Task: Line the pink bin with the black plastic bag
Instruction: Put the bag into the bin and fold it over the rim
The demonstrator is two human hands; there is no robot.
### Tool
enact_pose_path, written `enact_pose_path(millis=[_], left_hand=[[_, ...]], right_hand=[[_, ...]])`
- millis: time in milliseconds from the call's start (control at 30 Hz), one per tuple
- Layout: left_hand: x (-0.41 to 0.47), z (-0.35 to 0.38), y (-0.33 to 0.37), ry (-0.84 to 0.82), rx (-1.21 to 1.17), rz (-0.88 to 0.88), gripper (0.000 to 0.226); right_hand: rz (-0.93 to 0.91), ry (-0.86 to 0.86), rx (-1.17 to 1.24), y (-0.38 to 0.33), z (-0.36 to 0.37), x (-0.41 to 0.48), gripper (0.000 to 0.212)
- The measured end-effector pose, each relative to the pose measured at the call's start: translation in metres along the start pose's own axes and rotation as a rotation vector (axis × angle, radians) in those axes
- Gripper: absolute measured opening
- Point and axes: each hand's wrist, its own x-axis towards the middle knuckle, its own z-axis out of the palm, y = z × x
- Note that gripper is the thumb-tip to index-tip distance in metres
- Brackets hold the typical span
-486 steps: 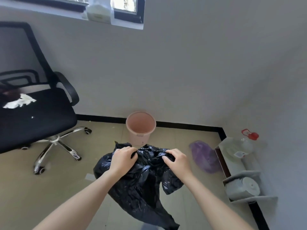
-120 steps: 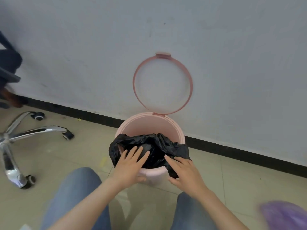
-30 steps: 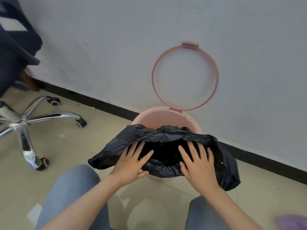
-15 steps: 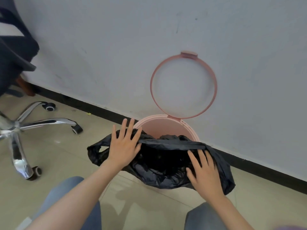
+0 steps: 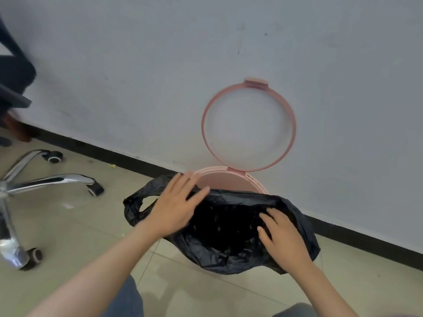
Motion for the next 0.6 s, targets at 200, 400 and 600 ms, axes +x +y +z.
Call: enact_pose_path(millis=[200, 400, 600], left_hand=[[-0.054, 0.009, 0.021, -0.126, 0.017, -0.259, 0.051], [-0.028, 0.023, 0.006, -0.372, -0.057, -0.518, 0.076], [0.003, 0.034, -0.016, -0.462, -0.35, -0.653, 0.078]], right_hand=[[-0.076, 0.051, -0.197, 0.005, 0.001, -0.036, 0.051], [0.131, -0.178, -0.173, 0.017, 0.024, -0.004, 0.077], [0.264, -0.238, 0.227, 0.014, 0.035, 0.031, 0.073]])
